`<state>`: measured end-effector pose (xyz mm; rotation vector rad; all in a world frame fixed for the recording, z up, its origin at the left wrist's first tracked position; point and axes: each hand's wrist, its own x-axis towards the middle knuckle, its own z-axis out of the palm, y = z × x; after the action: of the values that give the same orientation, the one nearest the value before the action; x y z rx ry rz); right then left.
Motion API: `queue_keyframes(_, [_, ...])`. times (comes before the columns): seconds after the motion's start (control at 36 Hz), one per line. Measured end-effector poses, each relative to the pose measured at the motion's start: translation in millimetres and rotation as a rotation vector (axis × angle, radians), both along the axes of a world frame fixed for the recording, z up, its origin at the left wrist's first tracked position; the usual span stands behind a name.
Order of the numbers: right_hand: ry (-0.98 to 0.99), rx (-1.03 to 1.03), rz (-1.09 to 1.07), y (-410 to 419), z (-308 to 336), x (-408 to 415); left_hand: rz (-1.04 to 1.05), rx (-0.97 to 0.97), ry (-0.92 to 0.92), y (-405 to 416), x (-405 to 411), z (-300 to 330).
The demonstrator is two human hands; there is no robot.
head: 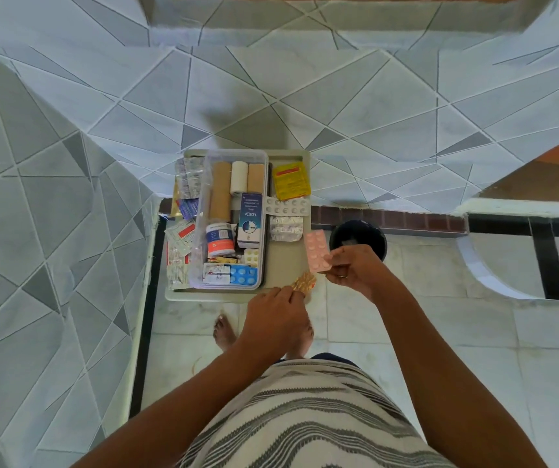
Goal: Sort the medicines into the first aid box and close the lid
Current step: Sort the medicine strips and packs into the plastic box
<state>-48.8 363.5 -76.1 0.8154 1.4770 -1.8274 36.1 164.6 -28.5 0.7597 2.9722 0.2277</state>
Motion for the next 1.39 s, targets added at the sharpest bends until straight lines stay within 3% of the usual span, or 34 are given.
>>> queue_keyframes(0.08, [0.012,0.006,0.010,-0.6,2.4,5.0,0.072,-0.007,-0.062,-13.0,2.1,8.1])
queue_keyframes(0.22, [0.090,-0.001,-0.010,-10.4,4.8,10.7,0.390,0.318,-0.321,-45.5,-1.8,16.4])
queue_keyframes(0.33, [0.153,0.007,-0.033,-27.5,11.5,9.8,0.535,0.578,-0.325,-72.1,-9.8,27.1])
queue_keyframes(0.42, [0.212,0.018,-0.037,-47.6,19.8,7.3,0.619,0.651,-0.278,-92.7,-17.8,35.3])
queue_keyframes(0.67, [0.402,0.156,0.097,-107.5,40.0,-0.4,0.978,0.885,-0.523,-146.0,-35.9,5.0])
queue_keyframes(0.89, [0.549,0.339,0.286,-141.9,45.3,5.0,1.085,0.879,-0.504,-151.2,-42.9,-2.4])
queue_keyframes(1.08, [0.591,0.624,0.438,-159.5,45.0,9.0,0.985,0.649,-0.522,-145.0,-51.0,-2.2])
queue_keyframes(1.28, [0.596,0.675,0.515,-168.5,52.3,11.0,0.981,0.645,-0.578,-147.4,-61.3,-2.3])
queue_keyframes(1.39, [0.591,0.650,0.532,-177.5,51.2,11.5,0.863,0.494,-0.569,-147.5,-67.3,-3.9])
